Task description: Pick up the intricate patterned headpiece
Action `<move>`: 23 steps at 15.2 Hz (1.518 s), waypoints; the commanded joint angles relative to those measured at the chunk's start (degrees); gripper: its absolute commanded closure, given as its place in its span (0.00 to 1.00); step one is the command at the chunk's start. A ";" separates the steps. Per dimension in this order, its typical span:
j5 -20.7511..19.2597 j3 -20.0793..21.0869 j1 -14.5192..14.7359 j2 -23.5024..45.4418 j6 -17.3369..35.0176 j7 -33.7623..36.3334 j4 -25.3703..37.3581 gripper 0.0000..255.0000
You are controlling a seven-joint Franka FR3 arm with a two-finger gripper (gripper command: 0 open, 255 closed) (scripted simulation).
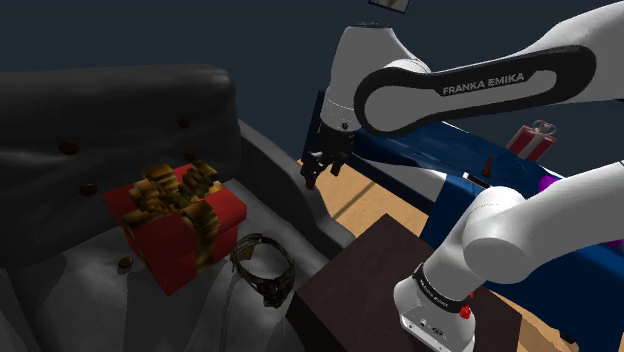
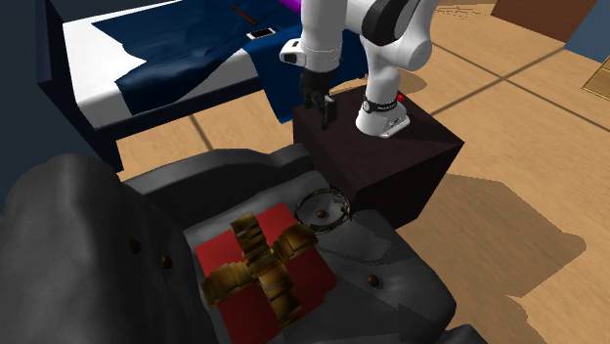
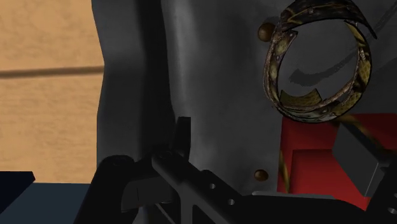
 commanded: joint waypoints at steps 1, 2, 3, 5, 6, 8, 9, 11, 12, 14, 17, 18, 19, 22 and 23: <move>0.47 1.75 0.48 3.41 3.71 1.78 -0.41 0.00; 0.59 2.66 0.67 5.24 5.47 2.72 -0.45 0.00; 0.61 3.57 0.83 7.15 7.22 3.70 -0.40 0.00; 0.37 5.38 1.04 11.19 10.68 5.80 -0.07 0.00; 0.06 6.28 1.10 13.31 12.38 6.94 0.22 0.00; -1.01 8.01 1.13 17.74 15.68 9.45 1.02 0.00; -1.79 8.84 1.11 20.04 17.27 10.84 1.54 0.00; -3.96 10.30 1.09 24.81 20.27 13.96 2.82 0.00; -5.35 10.90 1.14 27.27 21.67 15.69 3.57 0.00; -8.69 11.67 1.50 32.30 24.19 19.47 5.33 0.00; -14.47 11.41 3.18 39.90 27.23 25.47 8.58 0.00; -16.35 10.95 4.09 42.39 28.05 27.39 9.82 0.00; -18.12 10.36 5.13 44.83 28.78 29.20 11.14 0.00; -22.29 8.30 8.51 51.47 30.45 33.59 15.18 0.00; -22.84 7.76 8.94 52.24 31.06 33.98 15.32 0.00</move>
